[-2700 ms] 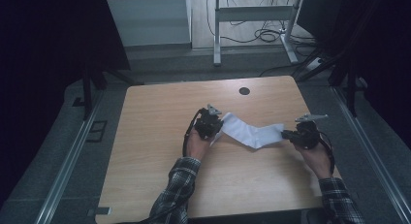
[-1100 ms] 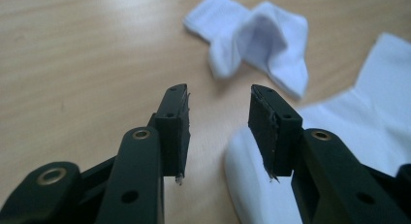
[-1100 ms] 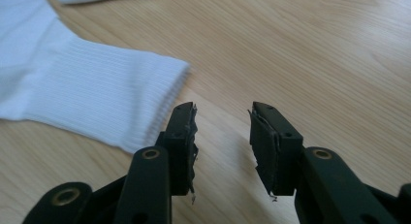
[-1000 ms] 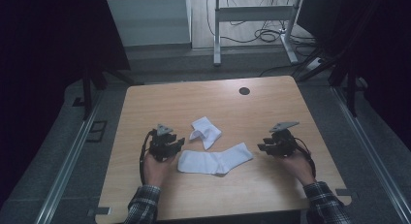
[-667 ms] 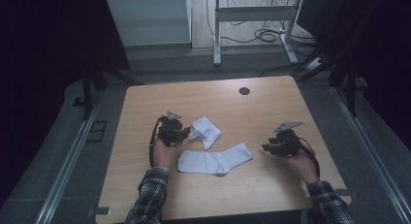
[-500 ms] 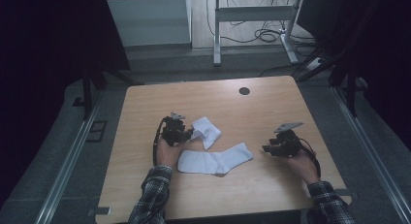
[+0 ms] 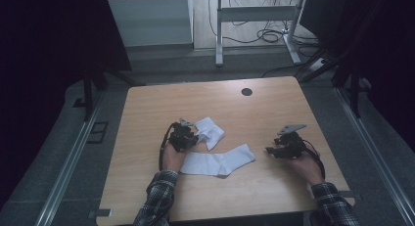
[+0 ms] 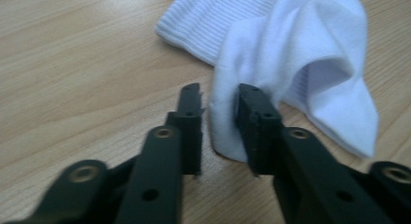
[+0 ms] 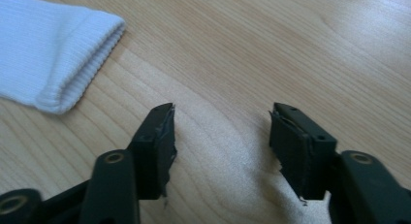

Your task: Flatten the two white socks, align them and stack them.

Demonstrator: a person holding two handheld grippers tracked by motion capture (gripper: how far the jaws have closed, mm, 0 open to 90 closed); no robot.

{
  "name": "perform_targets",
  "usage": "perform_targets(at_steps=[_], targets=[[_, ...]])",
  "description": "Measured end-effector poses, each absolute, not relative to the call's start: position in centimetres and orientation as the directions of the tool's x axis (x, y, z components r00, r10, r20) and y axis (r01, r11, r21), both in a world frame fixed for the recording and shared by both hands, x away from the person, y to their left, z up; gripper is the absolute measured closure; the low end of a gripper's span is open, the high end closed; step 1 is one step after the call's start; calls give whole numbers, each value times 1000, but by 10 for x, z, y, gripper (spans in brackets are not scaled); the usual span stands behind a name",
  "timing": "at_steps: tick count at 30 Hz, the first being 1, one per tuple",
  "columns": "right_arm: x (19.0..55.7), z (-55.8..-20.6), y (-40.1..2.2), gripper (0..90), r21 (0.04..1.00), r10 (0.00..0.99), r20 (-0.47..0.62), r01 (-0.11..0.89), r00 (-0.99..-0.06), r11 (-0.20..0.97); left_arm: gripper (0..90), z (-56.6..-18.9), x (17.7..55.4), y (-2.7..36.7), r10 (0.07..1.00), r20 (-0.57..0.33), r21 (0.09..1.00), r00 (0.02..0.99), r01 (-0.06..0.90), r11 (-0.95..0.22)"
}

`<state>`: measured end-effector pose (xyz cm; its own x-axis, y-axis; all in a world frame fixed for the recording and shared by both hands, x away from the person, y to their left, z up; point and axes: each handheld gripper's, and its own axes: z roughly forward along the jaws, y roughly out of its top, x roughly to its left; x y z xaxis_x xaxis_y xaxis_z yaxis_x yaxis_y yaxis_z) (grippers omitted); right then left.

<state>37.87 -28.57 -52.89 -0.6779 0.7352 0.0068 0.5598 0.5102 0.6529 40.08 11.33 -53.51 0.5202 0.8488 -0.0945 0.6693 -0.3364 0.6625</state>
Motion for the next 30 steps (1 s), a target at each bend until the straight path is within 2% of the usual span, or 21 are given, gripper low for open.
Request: perform_targets(at_steps=[3, 11, 17, 22, 30], targets=[[380, -532, -289, 336, 670, 725, 7, 541, -689, 508, 845, -535, 401, 115, 850, -134, 655, 509, 690, -310], [378, -536, -286, 223, 690, 734, 7, 534, -679, 488, 860, -514, 399, 121, 859, -128, 686, 496, 670, -284], [378, -538, -285, 210, 697, 736, 8, 532, -677, 482, 859, -485, 394, 117, 838, -149, 735, 526, 626, -262], [378, -538, -285, 209, 697, 737, 7, 532, -675, 480, 858, -469, 390, 99, 809, -126, 747, 574, 592, -303], [377, -538, -284, 207, 698, 740, 5, 532, -673, 479, 858, -466, 391, 76, 792, -90, 739, 604, 573, -354]])
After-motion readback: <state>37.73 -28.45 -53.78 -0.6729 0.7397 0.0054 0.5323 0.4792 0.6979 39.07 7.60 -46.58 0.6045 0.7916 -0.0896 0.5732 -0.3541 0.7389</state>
